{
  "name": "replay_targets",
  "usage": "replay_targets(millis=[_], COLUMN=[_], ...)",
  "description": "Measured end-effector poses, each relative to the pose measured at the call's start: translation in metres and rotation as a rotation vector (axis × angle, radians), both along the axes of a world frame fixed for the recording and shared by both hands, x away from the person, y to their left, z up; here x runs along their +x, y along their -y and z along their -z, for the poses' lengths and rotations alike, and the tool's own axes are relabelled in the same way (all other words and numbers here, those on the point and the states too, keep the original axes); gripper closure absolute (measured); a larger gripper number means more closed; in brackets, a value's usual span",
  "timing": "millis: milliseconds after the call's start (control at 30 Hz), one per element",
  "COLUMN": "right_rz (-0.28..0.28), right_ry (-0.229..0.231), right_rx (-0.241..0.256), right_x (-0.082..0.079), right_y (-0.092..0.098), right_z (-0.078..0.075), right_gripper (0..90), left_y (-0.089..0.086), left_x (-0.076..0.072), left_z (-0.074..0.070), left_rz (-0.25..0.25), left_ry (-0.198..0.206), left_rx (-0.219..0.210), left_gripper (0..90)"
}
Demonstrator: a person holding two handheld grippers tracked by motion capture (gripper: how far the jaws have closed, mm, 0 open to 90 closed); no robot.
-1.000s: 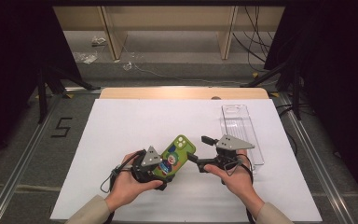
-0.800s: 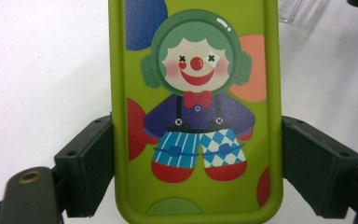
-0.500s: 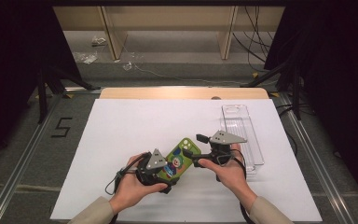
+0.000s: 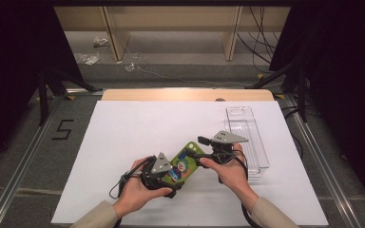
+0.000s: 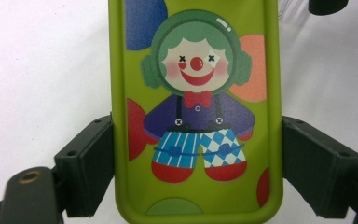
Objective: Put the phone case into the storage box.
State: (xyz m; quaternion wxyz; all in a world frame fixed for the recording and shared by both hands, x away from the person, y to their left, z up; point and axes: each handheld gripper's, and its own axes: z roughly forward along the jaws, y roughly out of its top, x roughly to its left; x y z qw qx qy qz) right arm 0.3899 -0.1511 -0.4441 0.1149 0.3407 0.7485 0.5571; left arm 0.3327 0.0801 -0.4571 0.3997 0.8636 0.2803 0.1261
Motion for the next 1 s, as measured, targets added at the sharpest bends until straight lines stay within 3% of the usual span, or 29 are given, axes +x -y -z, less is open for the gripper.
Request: replay_targets(millis=[733,867,1000], right_rz=[-0.011,-0.008,-0.003], right_ry=[-0.049,-0.057,-0.068], right_rx=[0.019,0.020,0.048], right_x=[0.0016,0.0016,0.0018], right_y=[-0.0038,-0.0043,-0.0036], right_z=[0.0003,0.0002,-0.0010], right_gripper=[55.7,56.6,61.2], left_y=[0.0026,0.0030,0.0036], left_x=[-0.0002,0.0001,0.0003], left_z=[0.0021,0.0027,0.0039], left_rz=[0.000,-0.002,-0.004], left_ry=[0.000,0.000,-0.005], left_rx=[-0.004,-0.004,-0.004], left_gripper=[16.2,16.2,16.2])
